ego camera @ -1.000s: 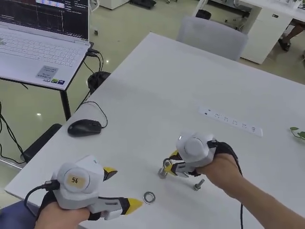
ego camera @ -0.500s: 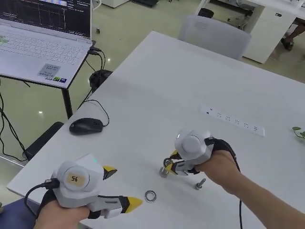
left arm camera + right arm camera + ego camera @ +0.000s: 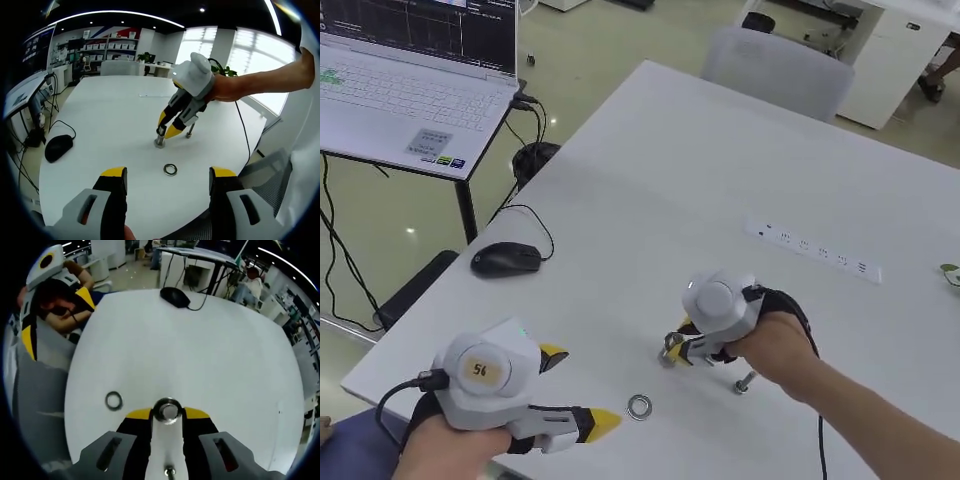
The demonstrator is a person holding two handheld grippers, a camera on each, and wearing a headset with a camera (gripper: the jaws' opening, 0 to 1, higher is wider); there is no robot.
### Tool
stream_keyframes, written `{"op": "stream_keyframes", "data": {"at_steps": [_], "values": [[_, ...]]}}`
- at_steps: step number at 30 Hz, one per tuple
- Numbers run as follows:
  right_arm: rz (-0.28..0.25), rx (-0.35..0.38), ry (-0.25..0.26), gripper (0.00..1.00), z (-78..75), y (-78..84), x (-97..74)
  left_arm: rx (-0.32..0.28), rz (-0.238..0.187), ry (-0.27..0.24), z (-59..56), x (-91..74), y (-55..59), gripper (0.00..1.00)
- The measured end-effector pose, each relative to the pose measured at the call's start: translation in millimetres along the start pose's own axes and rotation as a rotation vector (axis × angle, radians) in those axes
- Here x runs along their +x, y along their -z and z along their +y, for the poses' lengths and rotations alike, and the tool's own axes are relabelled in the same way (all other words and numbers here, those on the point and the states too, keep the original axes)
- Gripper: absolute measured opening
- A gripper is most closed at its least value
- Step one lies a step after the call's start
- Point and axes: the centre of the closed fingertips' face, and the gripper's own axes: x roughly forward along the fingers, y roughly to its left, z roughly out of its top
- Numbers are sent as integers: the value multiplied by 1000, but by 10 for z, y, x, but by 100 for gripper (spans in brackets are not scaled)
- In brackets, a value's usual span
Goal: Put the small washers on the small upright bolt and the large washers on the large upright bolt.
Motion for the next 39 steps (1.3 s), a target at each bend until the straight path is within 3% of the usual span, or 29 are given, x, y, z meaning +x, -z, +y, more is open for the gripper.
{"op": "stream_keyframes", "data": {"at_steps": [10,18,21,24,28,39], "values": [[35,22,-14,24,20,90,193,-8,0,-5,34,-4,25,66],[48,35,-24,24,42,124,240,-9,-2,-9,44,-26,17,66],[47,14,-29,24,51,125,197,-10,-3,-11,55,-27,13,66],[15,73,-38,24,58,92,136,-9,-3,-10,63,-21,15,66],[18,77,-21,27,63,132,30,-5,-2,-8,50,-15,7,66],[17,51,-14,30,285,244,-139,10,1,-4,10,-2,-22,66]]}}
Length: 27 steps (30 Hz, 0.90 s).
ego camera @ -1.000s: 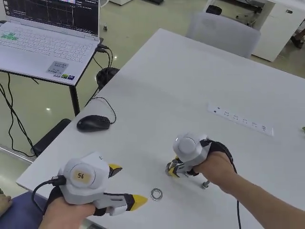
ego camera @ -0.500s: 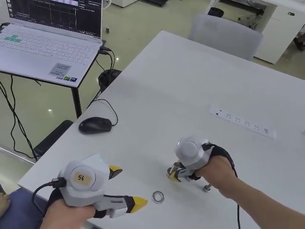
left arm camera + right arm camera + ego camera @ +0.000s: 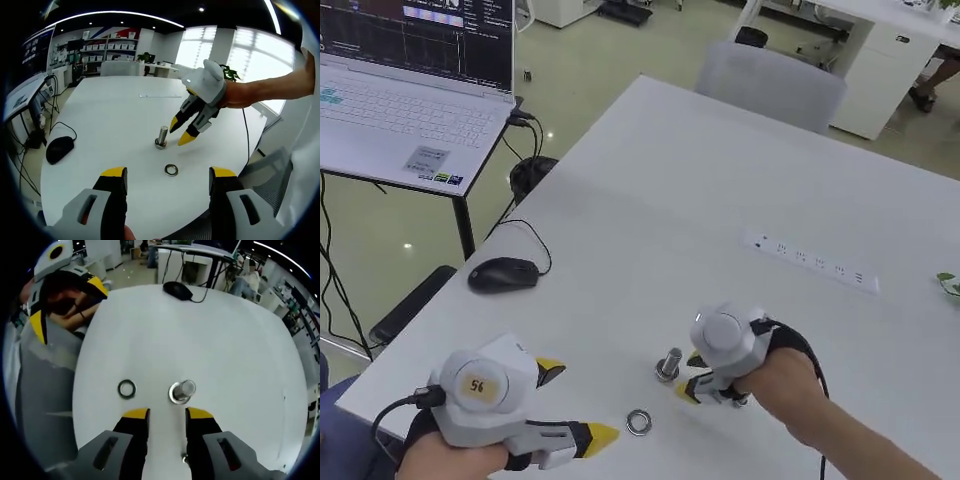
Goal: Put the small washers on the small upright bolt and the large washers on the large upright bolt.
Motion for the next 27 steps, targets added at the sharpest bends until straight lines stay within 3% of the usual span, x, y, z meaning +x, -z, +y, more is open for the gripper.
{"op": "stream_keyframes", "data": {"at_steps": [5,17,21,27], "values": [[6,13,-22,31,159,79,21,1,-2,-5,-12,-12,-6,66],[-33,10,-86,38,503,19,168,3,5,-9,-42,-41,33,66],[-28,-51,-114,38,625,-14,272,4,6,-10,-39,-47,36,66],[21,-235,-141,38,672,-25,418,5,4,-12,-40,-66,27,65]]}}
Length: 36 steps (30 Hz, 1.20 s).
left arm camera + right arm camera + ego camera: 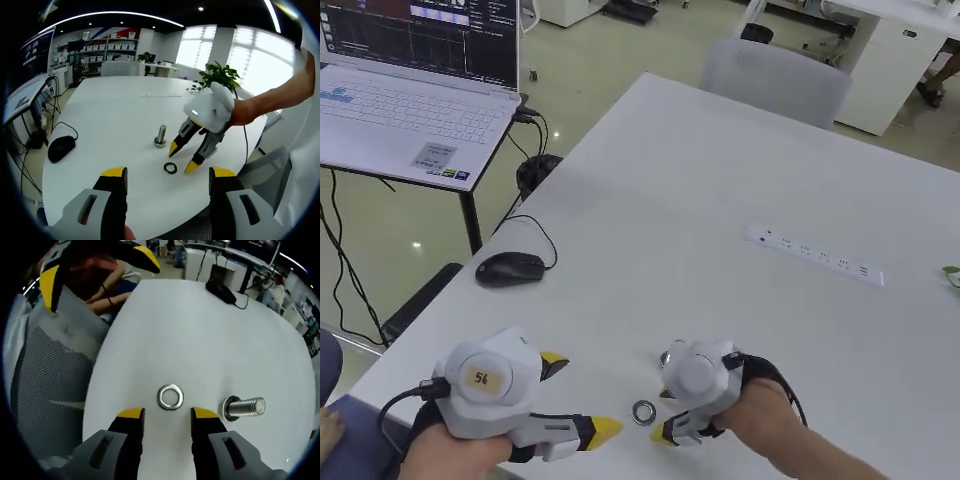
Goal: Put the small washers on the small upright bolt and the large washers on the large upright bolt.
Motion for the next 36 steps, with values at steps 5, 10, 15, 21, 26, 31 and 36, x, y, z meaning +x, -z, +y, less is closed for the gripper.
{"op": "stream_keyframes", "data": {"at_steps": [5,10,15,21,26,31,36], "values": [[-20,-49,-20,38,4,-66,46,-5,-4,-5,-1,-21,5,65],[-3,-125,-84,38,14,-83,56,-7,-2,-3,-22,-32,28,65],[67,-270,-126,37,6,-47,41,-6,1,-4,-23,-36,39,65],[107,-398,-164,38,24,-86,59,-1,-3,-1,-30,-25,14,65],[132,-498,-194,39,40,-108,67,2,-3,2,-43,-24,14,65],[136,-561,-213,38,38,-136,83,1,-1,3,-44,-23,25,65],[114,-561,-219,32,34,-145,77,3,-5,2,-46,-22,-4,65]]}}
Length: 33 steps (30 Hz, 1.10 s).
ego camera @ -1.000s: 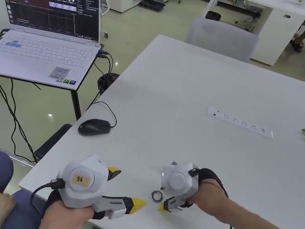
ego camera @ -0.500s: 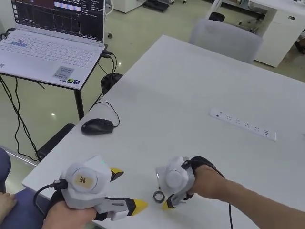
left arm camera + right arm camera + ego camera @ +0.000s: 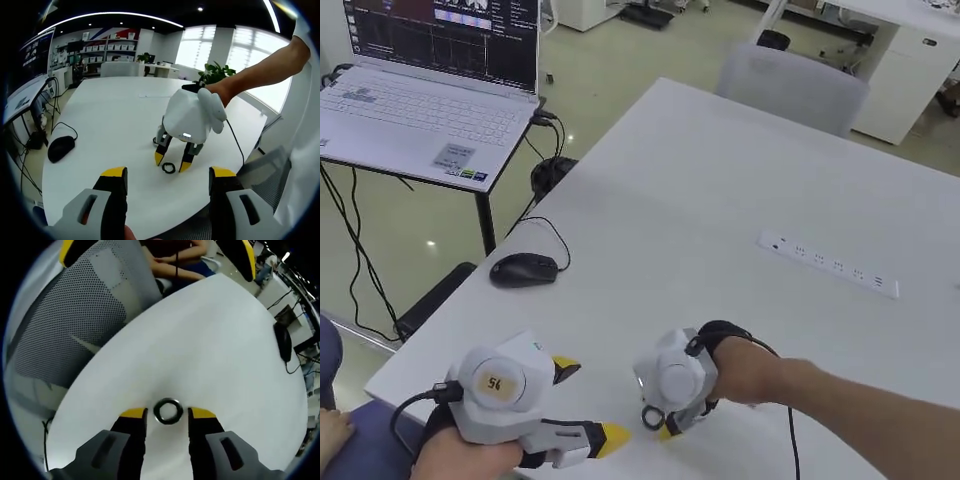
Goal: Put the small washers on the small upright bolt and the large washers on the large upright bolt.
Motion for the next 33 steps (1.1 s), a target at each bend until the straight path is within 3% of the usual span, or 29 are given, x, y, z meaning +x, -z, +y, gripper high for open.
{"op": "stream_keyframes", "data": {"at_steps": [1,2,5,9,14,22,33], "values": [[-1,-5,2,24,-1,12,-3,1,0,0,0,2,-4,65],[-33,-17,8,24,-15,-51,13,2,0,1,-1,5,-8,65],[-21,27,21,24,4,-8,-4,7,-1,2,-6,10,-25,65],[-48,132,55,24,2,17,-26,9,-2,1,3,13,-42,65],[-90,240,53,23,94,50,-36,7,-3,-4,32,3,-34,65],[-102,315,91,23,196,146,-86,1,4,-4,13,1,11,65],[-156,416,151,23,180,149,-174,4,5,-2,13,11,3,65]]}}
